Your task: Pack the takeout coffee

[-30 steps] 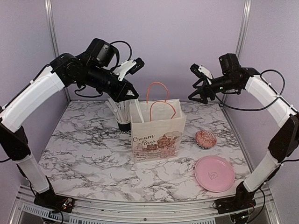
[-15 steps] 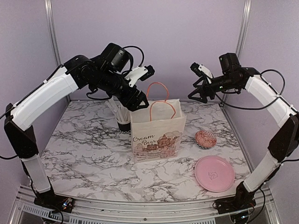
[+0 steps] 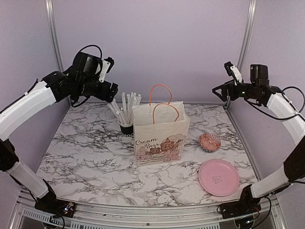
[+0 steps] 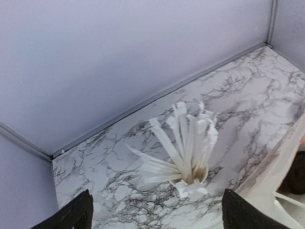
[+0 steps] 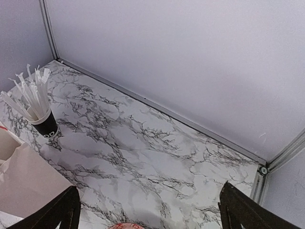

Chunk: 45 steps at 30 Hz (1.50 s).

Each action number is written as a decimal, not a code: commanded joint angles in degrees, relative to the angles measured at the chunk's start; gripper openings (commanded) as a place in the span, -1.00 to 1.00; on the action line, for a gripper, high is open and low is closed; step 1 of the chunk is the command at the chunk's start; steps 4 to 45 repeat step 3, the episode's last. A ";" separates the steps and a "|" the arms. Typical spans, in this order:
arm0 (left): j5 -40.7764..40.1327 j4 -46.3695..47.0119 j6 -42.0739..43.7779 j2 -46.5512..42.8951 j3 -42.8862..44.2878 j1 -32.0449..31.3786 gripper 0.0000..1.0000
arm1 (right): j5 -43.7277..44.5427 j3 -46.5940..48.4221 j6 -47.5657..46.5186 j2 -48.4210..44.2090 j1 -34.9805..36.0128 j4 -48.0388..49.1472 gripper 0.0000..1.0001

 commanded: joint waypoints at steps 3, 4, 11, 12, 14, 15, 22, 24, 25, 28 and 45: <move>-6.48 11.85 -5.44 -5.72 -8.11 4.56 0.98 | 10.85 -7.29 7.09 -7.45 0.33 13.20 0.97; -6.48 11.85 -5.44 -5.72 -8.11 4.56 0.98 | 10.85 -7.29 7.09 -7.45 0.33 13.20 0.97; -6.48 11.85 -5.44 -5.72 -8.11 4.56 0.98 | 10.85 -7.29 7.09 -7.45 0.33 13.20 0.97; -6.48 11.85 -5.44 -5.72 -8.11 4.56 0.98 | 10.85 -7.29 7.09 -7.45 0.33 13.20 0.97; -6.48 11.85 -5.44 -5.72 -8.11 4.56 0.98 | 10.85 -7.29 7.09 -7.45 0.33 13.20 0.97; -6.48 11.85 -5.44 -5.72 -8.11 4.56 0.98 | 10.85 -7.29 7.09 -7.45 0.33 13.20 0.97; -6.48 11.85 -5.44 -5.72 -8.11 4.56 0.98 | 10.85 -7.29 7.09 -7.45 0.33 13.20 0.97; -6.48 11.85 -5.44 -5.72 -8.11 4.56 0.98 | 10.85 -7.29 7.09 -7.45 0.33 13.20 0.97; -6.48 11.85 -5.44 -5.72 -8.11 4.56 0.98 | 10.85 -7.29 7.09 -7.45 0.33 13.20 0.97; -6.48 11.85 -5.44 -5.72 -8.11 4.56 0.98 | 10.85 -7.29 7.09 -7.45 0.33 13.20 0.97; -6.48 11.85 -5.44 -5.72 -8.11 4.56 0.98 | 10.85 -7.29 7.09 -7.45 0.33 13.20 0.97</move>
